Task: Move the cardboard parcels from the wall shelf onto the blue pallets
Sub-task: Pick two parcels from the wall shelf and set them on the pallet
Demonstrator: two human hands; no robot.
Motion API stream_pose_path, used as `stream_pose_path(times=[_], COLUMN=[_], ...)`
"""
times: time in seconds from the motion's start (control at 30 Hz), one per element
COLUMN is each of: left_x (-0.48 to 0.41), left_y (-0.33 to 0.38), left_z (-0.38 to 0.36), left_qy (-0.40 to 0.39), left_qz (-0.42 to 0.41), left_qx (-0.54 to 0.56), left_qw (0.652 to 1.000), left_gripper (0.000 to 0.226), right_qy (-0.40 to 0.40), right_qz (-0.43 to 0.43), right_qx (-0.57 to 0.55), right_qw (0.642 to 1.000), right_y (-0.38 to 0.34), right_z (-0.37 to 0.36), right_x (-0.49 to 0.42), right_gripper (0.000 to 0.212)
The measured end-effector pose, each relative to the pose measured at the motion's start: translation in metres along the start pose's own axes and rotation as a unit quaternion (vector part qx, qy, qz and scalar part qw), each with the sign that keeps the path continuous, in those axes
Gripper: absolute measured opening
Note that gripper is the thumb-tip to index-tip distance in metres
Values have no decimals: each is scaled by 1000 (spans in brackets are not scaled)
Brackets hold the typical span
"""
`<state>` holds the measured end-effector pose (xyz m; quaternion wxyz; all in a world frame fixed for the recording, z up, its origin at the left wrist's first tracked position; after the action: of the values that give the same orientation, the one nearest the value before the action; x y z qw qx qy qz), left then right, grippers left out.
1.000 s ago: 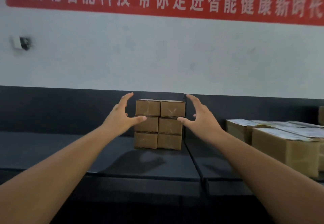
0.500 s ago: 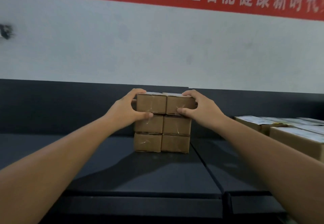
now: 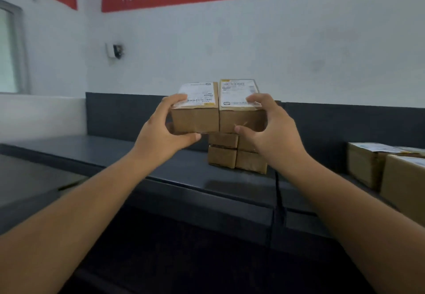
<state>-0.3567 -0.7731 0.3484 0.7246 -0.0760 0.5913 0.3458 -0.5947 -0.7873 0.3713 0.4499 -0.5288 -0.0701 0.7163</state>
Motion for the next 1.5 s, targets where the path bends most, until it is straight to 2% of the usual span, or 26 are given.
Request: stream_pose_path(times=[0.33,0.6,0.77,1.0,1.17,1.33,1.5], left_x=[116,214,279,375,449,523,596], left_y=[49,112,148,182,187,167,128], left_z=[132,256,341,477,571,636,672], left_qy=[70,136,173,236,257,274,284], left_qz=[97,143,181,251,294,356,415], left_qx=[-111,-177,-225,-294,-356,-367,-340], left_qw=[987,964,942,891,849,814,795], left_gripper=[82,79,65,63,64,64,64], right_qy=[-125,-216,-284,-378,-426,-480,-536], right_qz=[50,92,95,100,91,81,77], right_qx=[-133,-252,-291,-321,-316,-292,-259], right_qw=[982,939,909,862,843,823,799], right_y=[-75,-172,-242,-341,-396,-433,-446], right_z=[-78,-155,-212,-294,-366,-444,-519], right_x=[76,162,231,321,380,438,496], right_gripper=[59,59,59,59,58,56,54])
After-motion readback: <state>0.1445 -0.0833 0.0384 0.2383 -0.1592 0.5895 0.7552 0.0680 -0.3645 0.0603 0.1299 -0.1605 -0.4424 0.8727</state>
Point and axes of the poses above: each hand's wrist, its own x-axis away from the middle knuckle, its own z-axis out of the back of the hand, y = z × x, the point moved 2 cm from there along -x, towards the middle knuckle, and after that the axes turned 14 degrees about -z, right-handed, at the moved point
